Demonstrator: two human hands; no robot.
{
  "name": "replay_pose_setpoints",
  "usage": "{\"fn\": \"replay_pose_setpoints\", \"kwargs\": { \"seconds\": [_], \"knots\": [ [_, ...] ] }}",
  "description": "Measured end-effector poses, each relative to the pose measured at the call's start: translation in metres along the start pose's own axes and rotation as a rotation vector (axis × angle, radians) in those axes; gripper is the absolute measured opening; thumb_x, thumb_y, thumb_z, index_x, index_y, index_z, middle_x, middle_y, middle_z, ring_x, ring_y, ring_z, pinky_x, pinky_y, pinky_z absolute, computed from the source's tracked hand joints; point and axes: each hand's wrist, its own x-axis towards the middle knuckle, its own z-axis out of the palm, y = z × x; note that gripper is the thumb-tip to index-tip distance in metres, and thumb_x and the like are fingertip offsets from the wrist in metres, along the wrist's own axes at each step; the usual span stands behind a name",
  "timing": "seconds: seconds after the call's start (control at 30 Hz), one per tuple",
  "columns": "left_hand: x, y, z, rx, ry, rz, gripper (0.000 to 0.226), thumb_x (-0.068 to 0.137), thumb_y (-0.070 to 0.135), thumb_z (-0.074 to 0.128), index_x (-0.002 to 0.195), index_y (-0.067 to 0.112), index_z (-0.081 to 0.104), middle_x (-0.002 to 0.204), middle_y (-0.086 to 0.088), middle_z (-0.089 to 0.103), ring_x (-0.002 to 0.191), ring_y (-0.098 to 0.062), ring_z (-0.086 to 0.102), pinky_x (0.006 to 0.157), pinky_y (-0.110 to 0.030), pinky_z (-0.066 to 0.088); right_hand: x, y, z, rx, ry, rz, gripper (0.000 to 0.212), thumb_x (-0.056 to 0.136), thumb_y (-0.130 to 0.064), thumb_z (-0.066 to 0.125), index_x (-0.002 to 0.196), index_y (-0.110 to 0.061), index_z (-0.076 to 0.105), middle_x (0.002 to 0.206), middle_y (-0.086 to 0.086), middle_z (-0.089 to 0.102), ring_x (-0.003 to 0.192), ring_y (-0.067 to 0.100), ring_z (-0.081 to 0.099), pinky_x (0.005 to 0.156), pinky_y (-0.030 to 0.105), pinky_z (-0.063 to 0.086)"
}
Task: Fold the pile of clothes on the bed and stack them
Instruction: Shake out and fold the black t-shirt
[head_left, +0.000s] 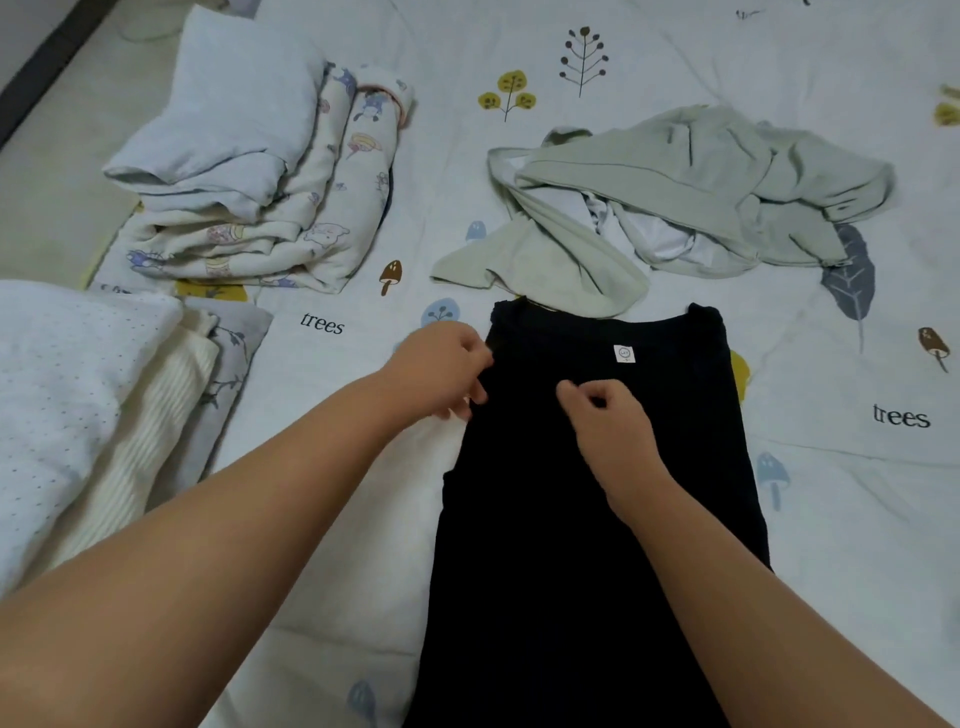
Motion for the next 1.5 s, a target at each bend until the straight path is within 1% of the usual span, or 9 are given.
{"fn": "replay_pose_setpoints", "kwargs": {
  "seconds": [0.13, 0.23, 0.47, 0.57, 0.8, 0.93, 1.07, 1.33, 1.5],
  "knots": [
    [0.022, -0.016, 0.030, 0.395, 0.204, 0.223, 0.057, 0.093, 0.029, 0.051, 0.144, 0.029, 0.027, 0.126, -0.015, 0.041, 0.109, -0.031, 0.050, 0.093, -0.036, 0.040, 0.001, 0.006, 0.004, -0.305, -0.132, -0.105, 0.055, 0.080, -0.007, 0.065, 0.127, -0.020, 0.039, 0.087, -0.007, 0.050, 0.082, 0.011, 0.056, 0.070, 0.024, 0.047],
    [0.041, -0.019, 0.041, 0.567, 0.206, 0.341, 0.041, 0.090, 0.033, 0.056, 0.129, 0.024, 0.048, 0.117, -0.012, 0.041, 0.105, -0.028, 0.047, 0.091, -0.040, 0.045, 0.002, 0.008, 0.006, -0.373, -0.120, -0.202, 0.055, 0.081, 0.004, 0.057, 0.128, -0.019, 0.040, 0.083, -0.007, 0.050, 0.075, 0.010, 0.054, 0.063, 0.022, 0.046],
    [0.054, -0.011, 0.038, 0.529, 0.629, 0.337, 0.028, 0.093, 0.024, 0.051, 0.115, 0.006, 0.053, 0.117, -0.016, 0.051, 0.102, -0.032, 0.051, 0.083, -0.040, 0.041, -0.007, 0.025, 0.016, -0.933, 0.457, -0.576, 0.048, 0.059, 0.000, 0.075, 0.105, -0.006, 0.061, 0.099, 0.016, 0.061, 0.083, 0.031, 0.060, 0.060, 0.035, 0.045],
    [0.052, -0.020, 0.046, 0.548, 0.703, 0.641, 0.042, 0.088, 0.019, 0.050, 0.126, 0.002, 0.050, 0.130, -0.020, 0.050, 0.113, -0.036, 0.052, 0.090, -0.044, 0.043, -0.015, 0.037, 0.036, -0.981, 0.288, -0.726, 0.045, 0.078, -0.025, 0.053, 0.119, -0.006, 0.060, 0.125, 0.018, 0.058, 0.115, 0.033, 0.057, 0.087, 0.046, 0.050],
    [0.059, -0.053, 0.054, 0.976, 0.178, 0.450, 0.060, 0.099, 0.046, 0.019, 0.148, 0.027, -0.010, 0.157, 0.002, -0.015, 0.144, -0.016, -0.014, 0.115, -0.042, -0.007, -0.017, 0.053, 0.033, -1.275, -0.213, -0.480, 0.068, 0.095, -0.052, 0.012, 0.145, -0.016, -0.016, 0.156, 0.005, -0.018, 0.144, 0.020, -0.018, 0.113, 0.044, -0.010],
    [0.055, -0.039, 0.054, 0.937, 0.201, 0.442, 0.062, 0.099, 0.042, 0.027, 0.149, 0.023, -0.004, 0.158, -0.003, -0.011, 0.145, -0.021, -0.010, 0.116, -0.045, -0.002, -0.018, 0.040, 0.025, -1.139, -0.235, -0.515, 0.063, 0.099, -0.045, 0.030, 0.150, -0.015, 0.010, 0.158, 0.008, -0.002, 0.146, 0.022, -0.005, 0.116, 0.044, 0.004],
    [0.027, -0.034, 0.056, 0.706, 0.393, 0.534, 0.061, 0.092, 0.021, 0.049, 0.147, 0.010, 0.024, 0.153, -0.018, 0.019, 0.142, -0.032, 0.018, 0.116, -0.048, 0.015, -0.032, 0.040, 0.002, -0.844, 0.054, -0.702, 0.035, 0.087, -0.020, 0.059, 0.119, -0.006, 0.061, 0.126, 0.020, 0.057, 0.118, 0.034, 0.053, 0.095, 0.046, 0.047],
    [-0.055, -0.066, 0.107, 0.593, 0.382, 0.635, 0.066, 0.063, 0.002, 0.076, 0.125, 0.001, 0.055, 0.132, -0.027, 0.050, 0.118, -0.042, 0.053, 0.094, -0.051, 0.043, -0.079, 0.083, -0.048, -0.911, 0.232, -0.497, 0.051, 0.067, -0.002, 0.077, 0.115, -0.005, 0.063, 0.121, 0.024, 0.059, 0.110, 0.039, 0.059, 0.087, 0.045, 0.050],
    [-0.103, -0.097, 0.140, 0.622, 0.360, 0.539, 0.082, 0.051, 0.007, 0.082, 0.125, 0.006, 0.046, 0.133, -0.028, 0.046, 0.119, -0.043, 0.049, 0.089, -0.053, 0.048, -0.118, 0.117, -0.073, -0.961, 0.177, -0.252, 0.068, 0.086, -0.010, 0.056, 0.147, -0.008, 0.025, 0.151, 0.027, 0.020, 0.139, 0.040, 0.025, 0.109, 0.043, 0.031]
  ]
}}
